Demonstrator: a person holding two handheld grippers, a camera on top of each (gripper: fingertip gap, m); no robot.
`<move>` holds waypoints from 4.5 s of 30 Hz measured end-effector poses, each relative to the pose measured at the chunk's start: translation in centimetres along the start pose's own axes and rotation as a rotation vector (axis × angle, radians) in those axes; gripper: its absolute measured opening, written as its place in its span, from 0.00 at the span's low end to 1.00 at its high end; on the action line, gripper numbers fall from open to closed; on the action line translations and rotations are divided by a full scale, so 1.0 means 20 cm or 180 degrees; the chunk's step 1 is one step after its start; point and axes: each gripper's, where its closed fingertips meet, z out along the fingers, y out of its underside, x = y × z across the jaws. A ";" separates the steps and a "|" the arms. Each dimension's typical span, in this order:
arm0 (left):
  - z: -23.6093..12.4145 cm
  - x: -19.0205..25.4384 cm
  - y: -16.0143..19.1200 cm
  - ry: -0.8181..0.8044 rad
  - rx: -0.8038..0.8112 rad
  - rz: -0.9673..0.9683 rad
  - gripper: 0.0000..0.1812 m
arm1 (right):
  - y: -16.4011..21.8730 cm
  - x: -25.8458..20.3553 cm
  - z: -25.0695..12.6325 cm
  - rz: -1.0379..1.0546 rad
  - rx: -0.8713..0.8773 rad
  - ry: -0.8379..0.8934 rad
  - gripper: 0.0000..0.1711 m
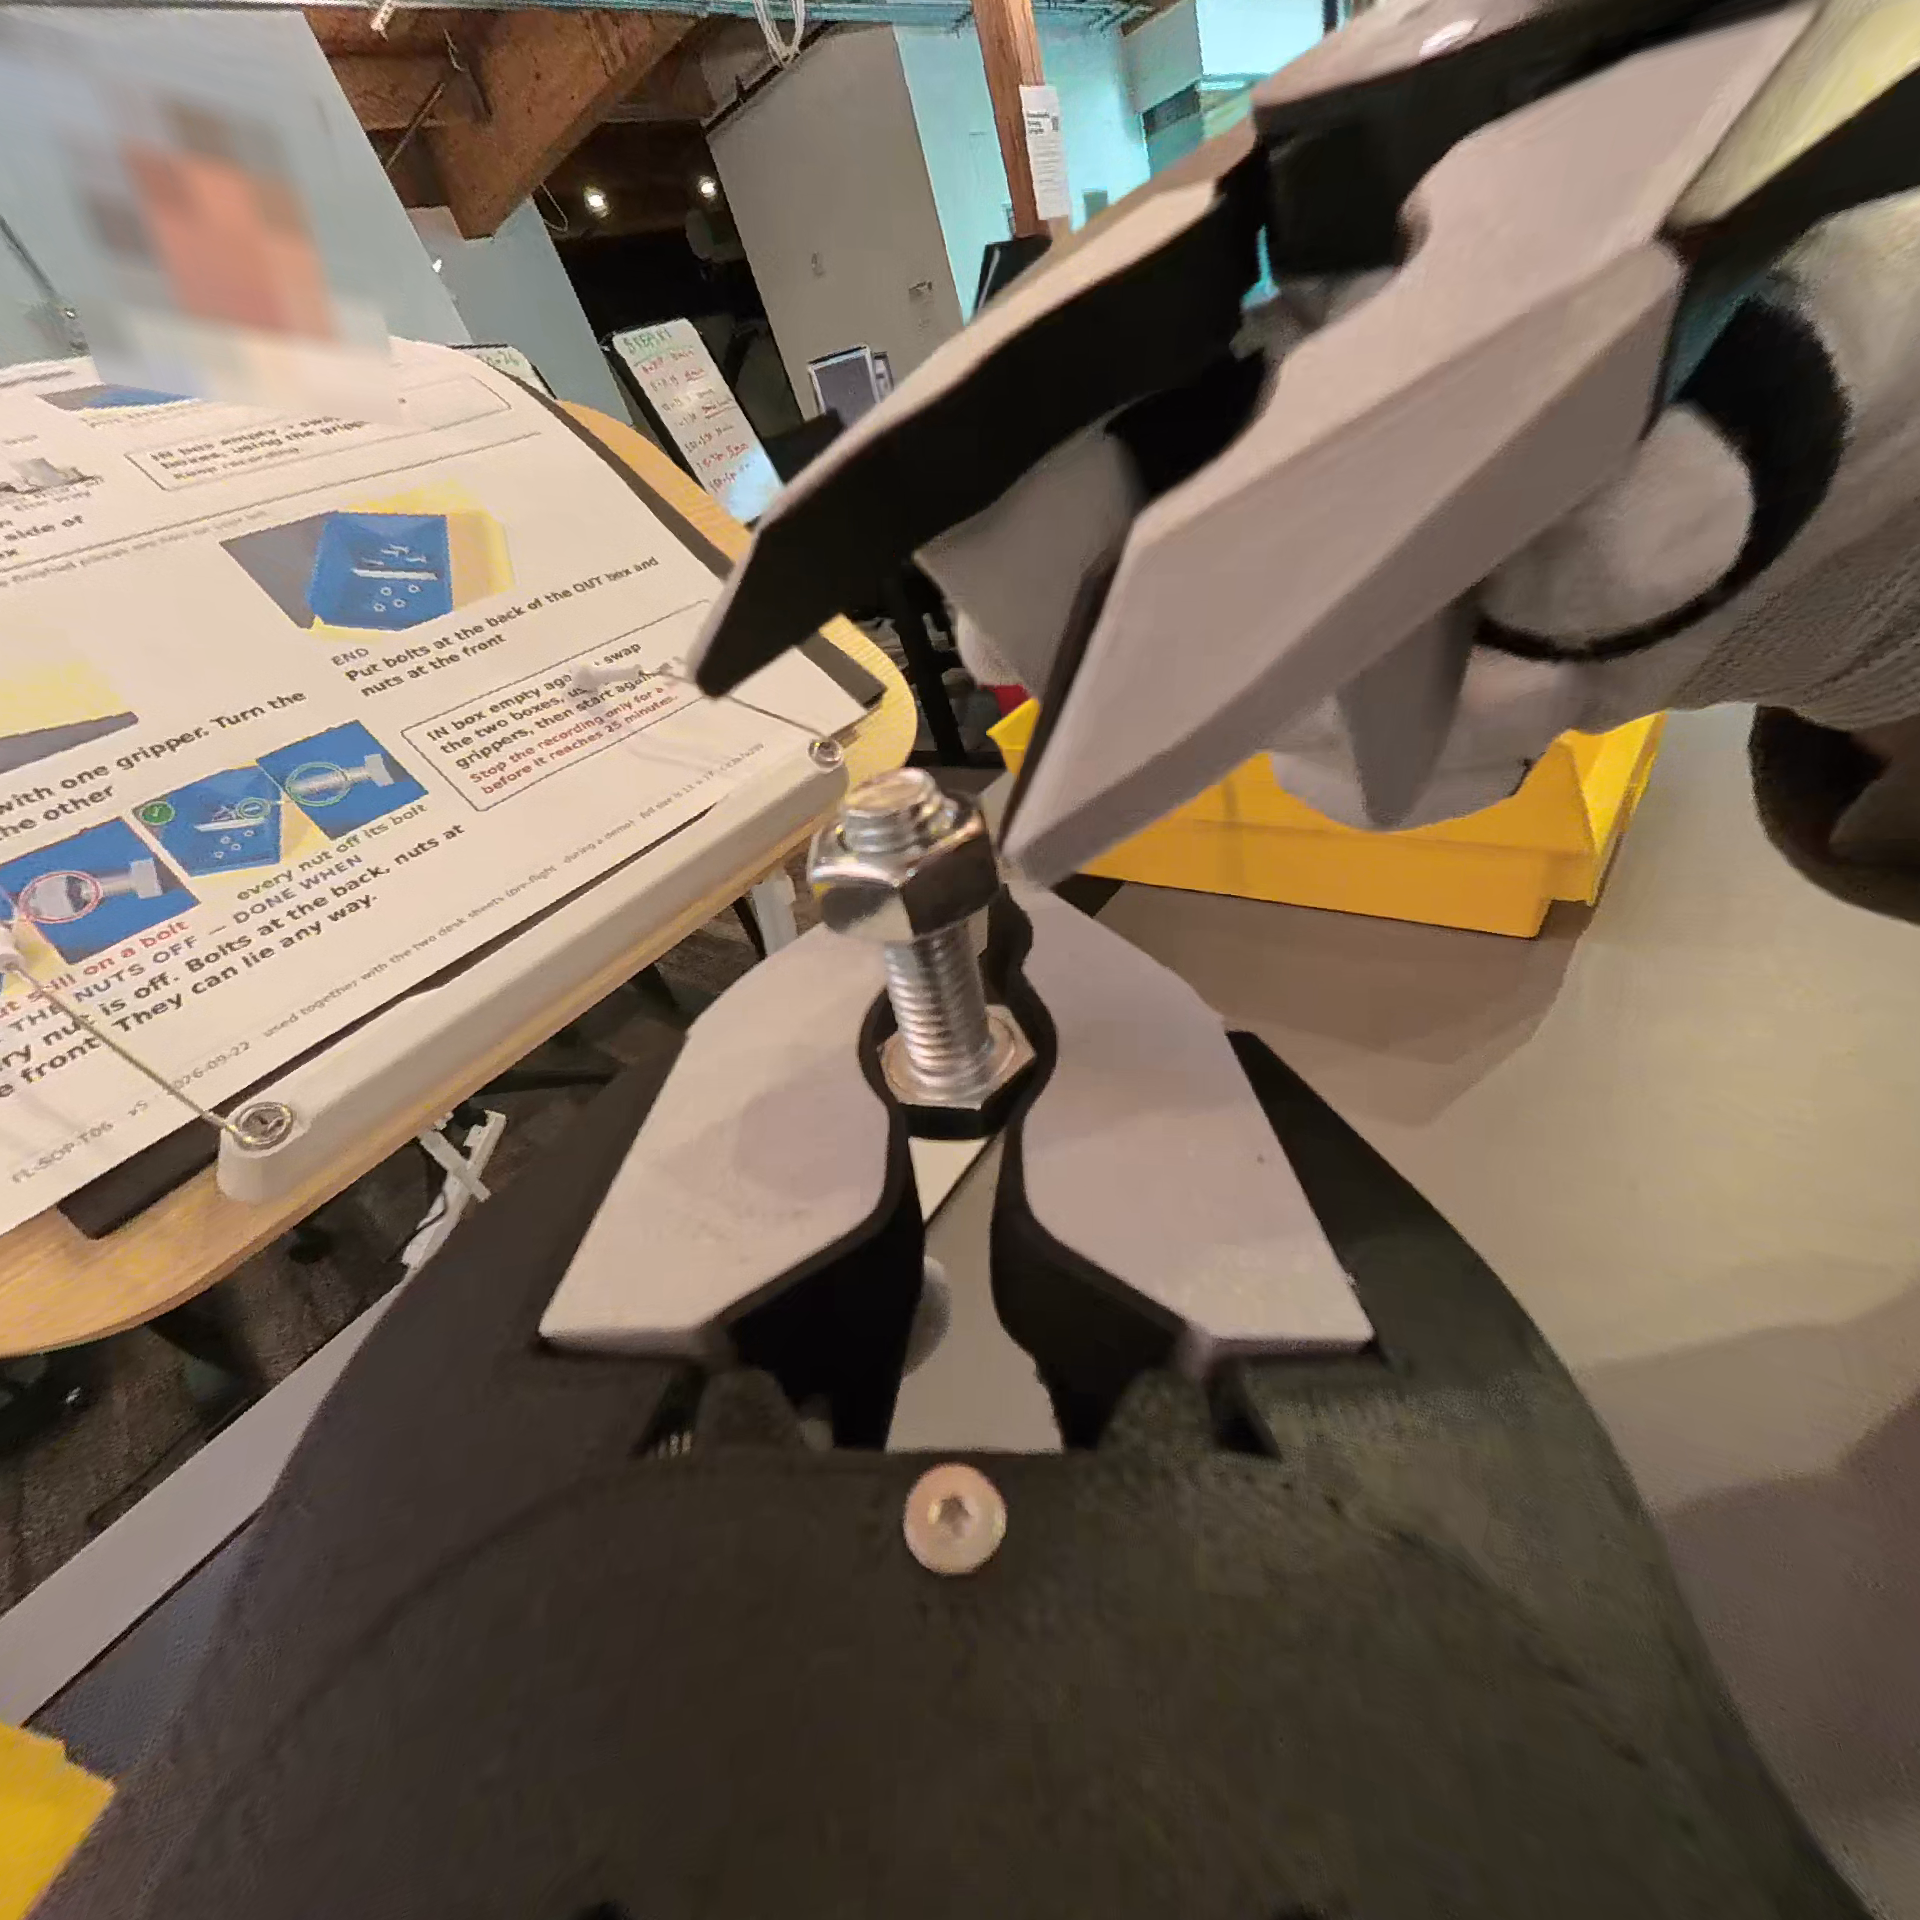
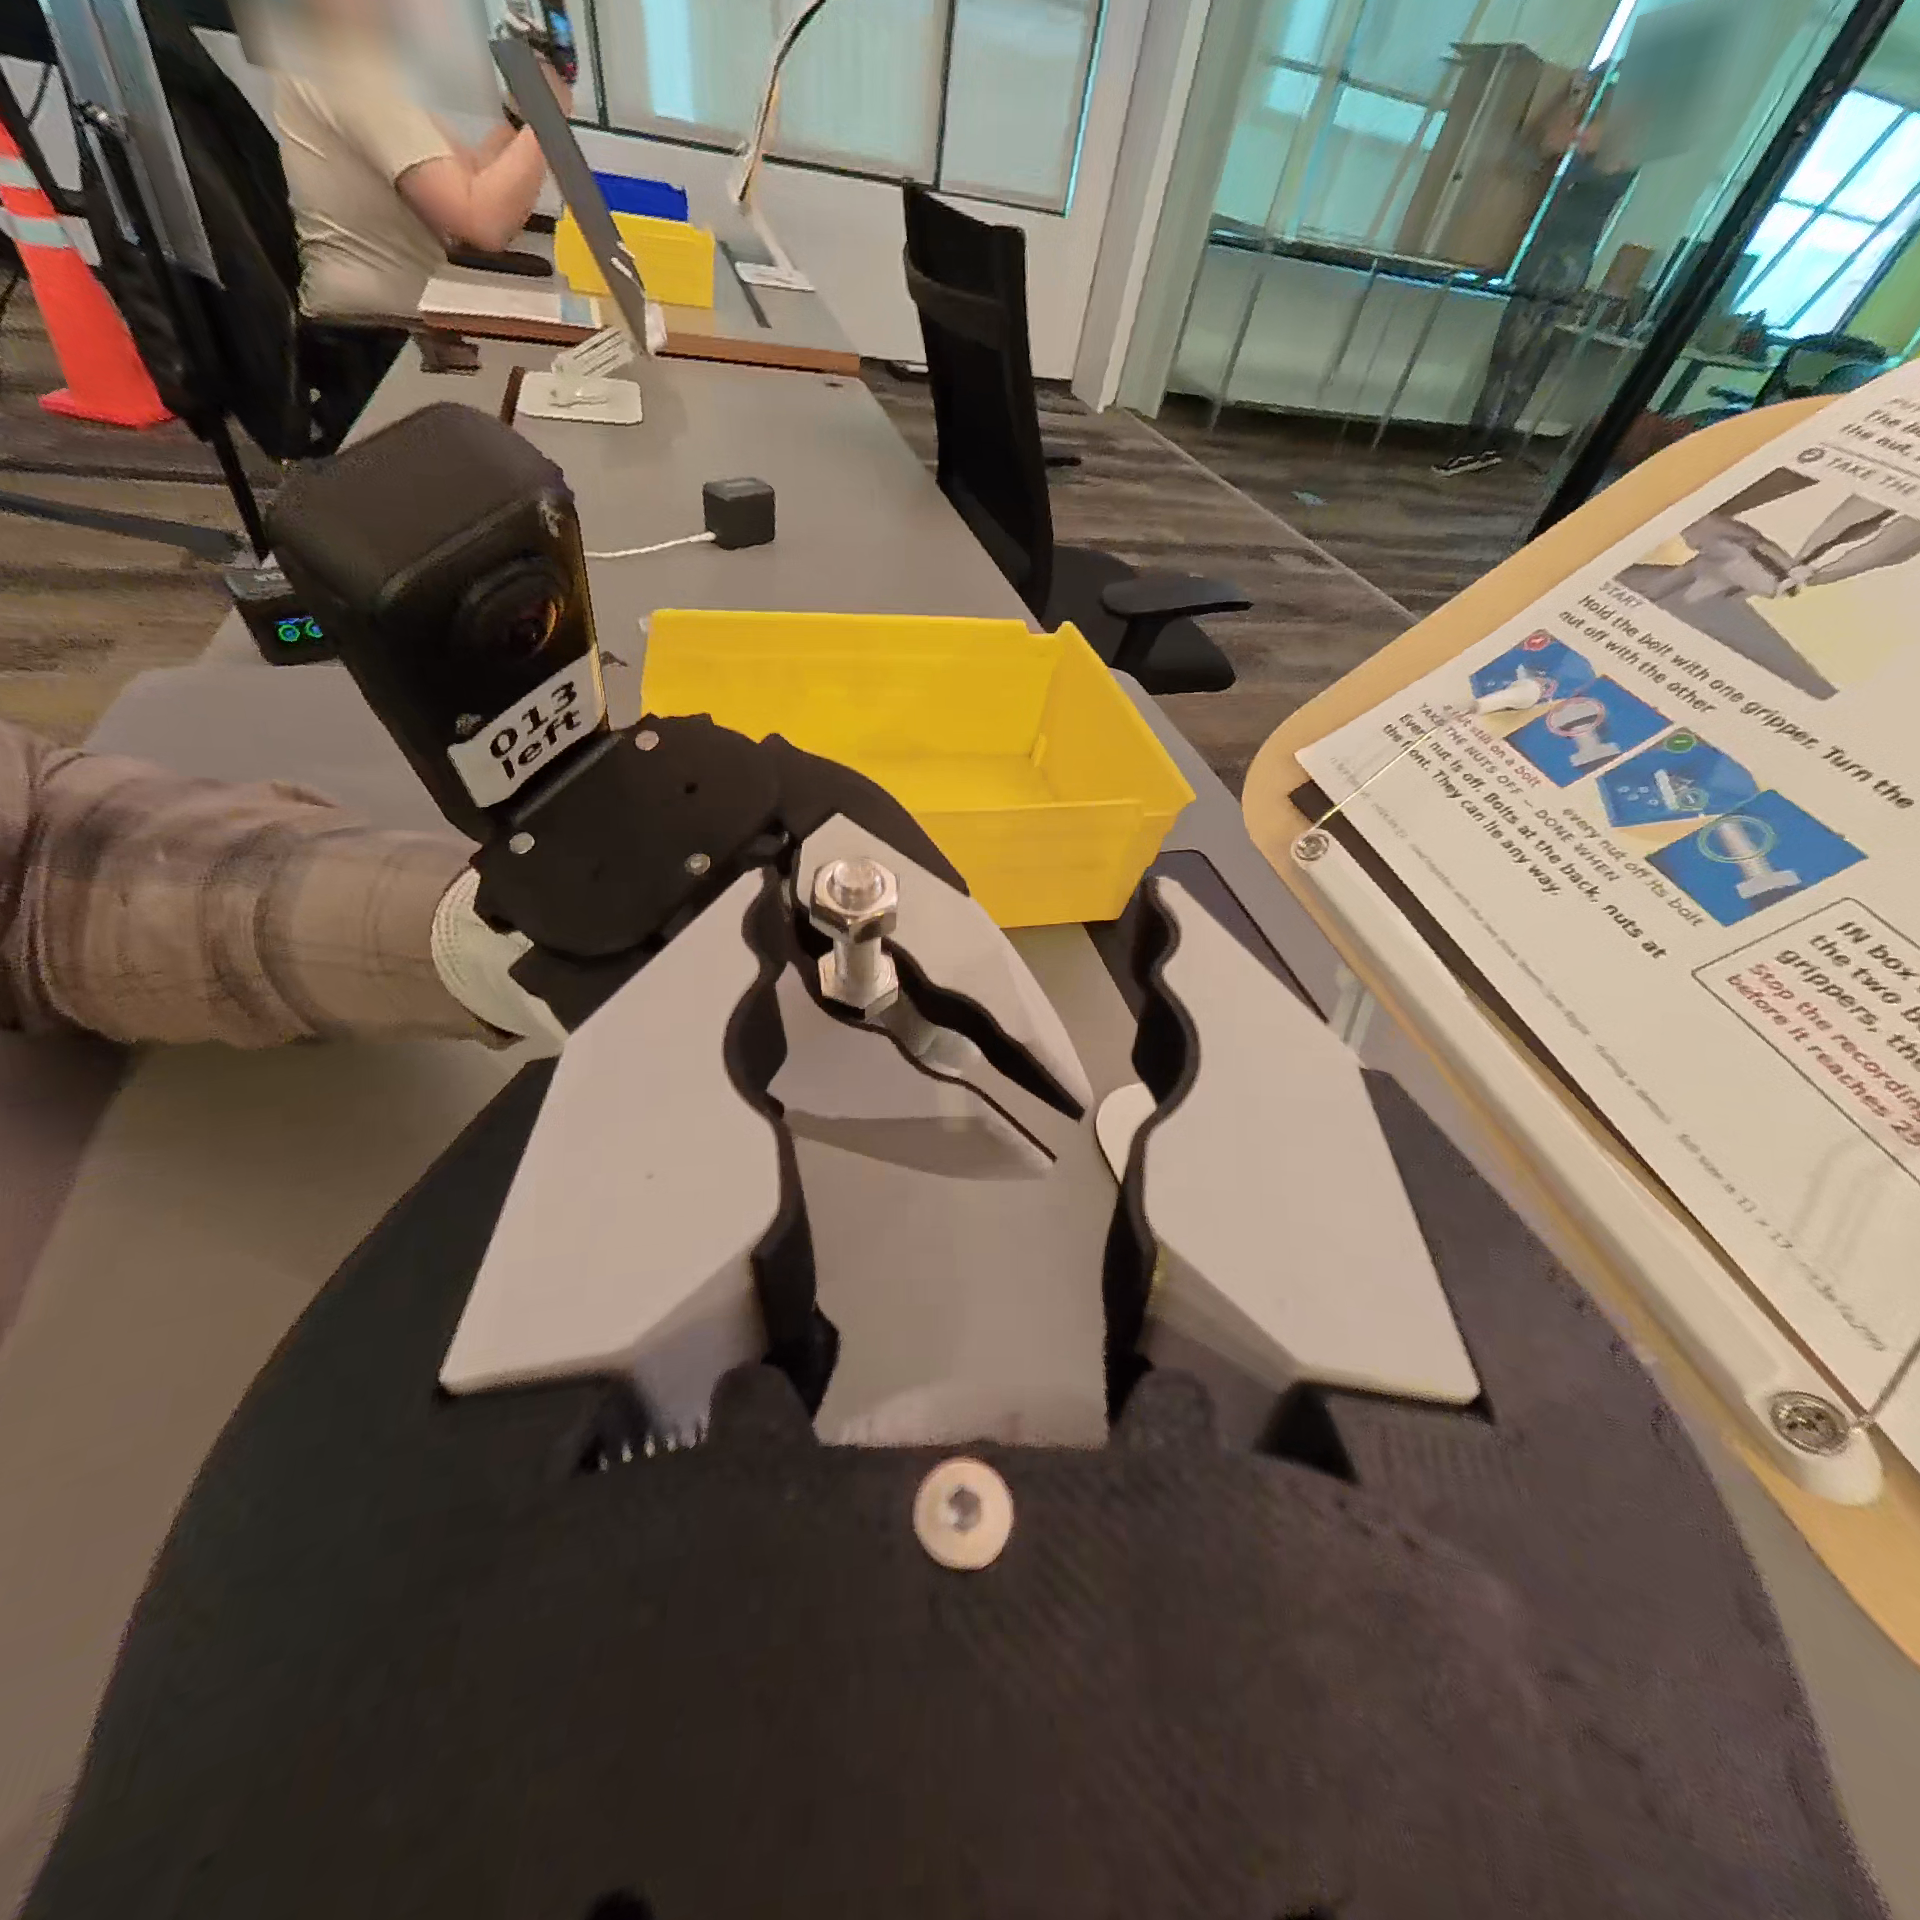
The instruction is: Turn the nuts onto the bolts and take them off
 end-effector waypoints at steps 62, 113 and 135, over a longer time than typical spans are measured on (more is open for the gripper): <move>-0.02 -0.01 -0.08 -0.0240 -0.0171 0.0320 0.04 | -0.06 -0.14 -0.04 -0.0987 -0.0406 0.0179 0.19; -0.11 -0.22 -0.17 -0.1007 -0.0196 0.0916 0.11 | -0.21 -0.15 0.03 0.0090 0.1272 -0.0426 0.08; -0.11 -0.16 -0.21 -0.0735 -0.0029 0.0802 0.07 | -0.19 -0.19 0.03 0.0046 0.1541 -0.0667 0.08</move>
